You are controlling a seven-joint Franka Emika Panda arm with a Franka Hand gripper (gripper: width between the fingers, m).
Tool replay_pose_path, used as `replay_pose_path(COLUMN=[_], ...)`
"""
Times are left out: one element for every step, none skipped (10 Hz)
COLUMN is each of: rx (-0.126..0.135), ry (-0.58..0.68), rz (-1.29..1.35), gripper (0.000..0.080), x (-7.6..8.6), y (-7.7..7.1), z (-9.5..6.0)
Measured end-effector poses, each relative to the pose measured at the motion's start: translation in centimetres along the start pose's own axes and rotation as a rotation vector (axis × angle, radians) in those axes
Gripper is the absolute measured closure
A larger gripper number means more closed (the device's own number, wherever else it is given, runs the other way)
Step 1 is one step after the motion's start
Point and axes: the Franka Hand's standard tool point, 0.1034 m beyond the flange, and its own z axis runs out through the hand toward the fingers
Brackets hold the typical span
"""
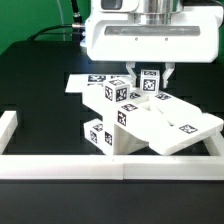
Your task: Assemble chair
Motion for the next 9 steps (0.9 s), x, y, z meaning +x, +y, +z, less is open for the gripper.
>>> replay_pose_path(rx=[0.001, 0.001, 0.001, 0.001, 0.003, 0.003, 0.011, 0.014, 0.016], ry=[0.0, 0.0, 0.0, 0.0, -0.001, -0.001, -0.003, -0.004, -0.005], rz=[0.043, 0.134, 0.197, 0.234, 0.315, 0.361, 0.485, 0.55, 0.613], gripper=[0.0531, 0.0531, 0.053, 0.053, 0.053, 0.053, 0.053, 0.053, 0.053], x=[-0.01, -0.01, -0.01, -0.01, -0.02, -0.02, -0.03, -0.04, -0.04], y=[-0.01, -0.04, -0.05, -0.04, -0.08, -0.11, -0.25, -0.33, -0.39], z=[0.01, 0.01, 0.01, 0.01, 0.01, 0.01, -0.01, -0.01, -0.02])
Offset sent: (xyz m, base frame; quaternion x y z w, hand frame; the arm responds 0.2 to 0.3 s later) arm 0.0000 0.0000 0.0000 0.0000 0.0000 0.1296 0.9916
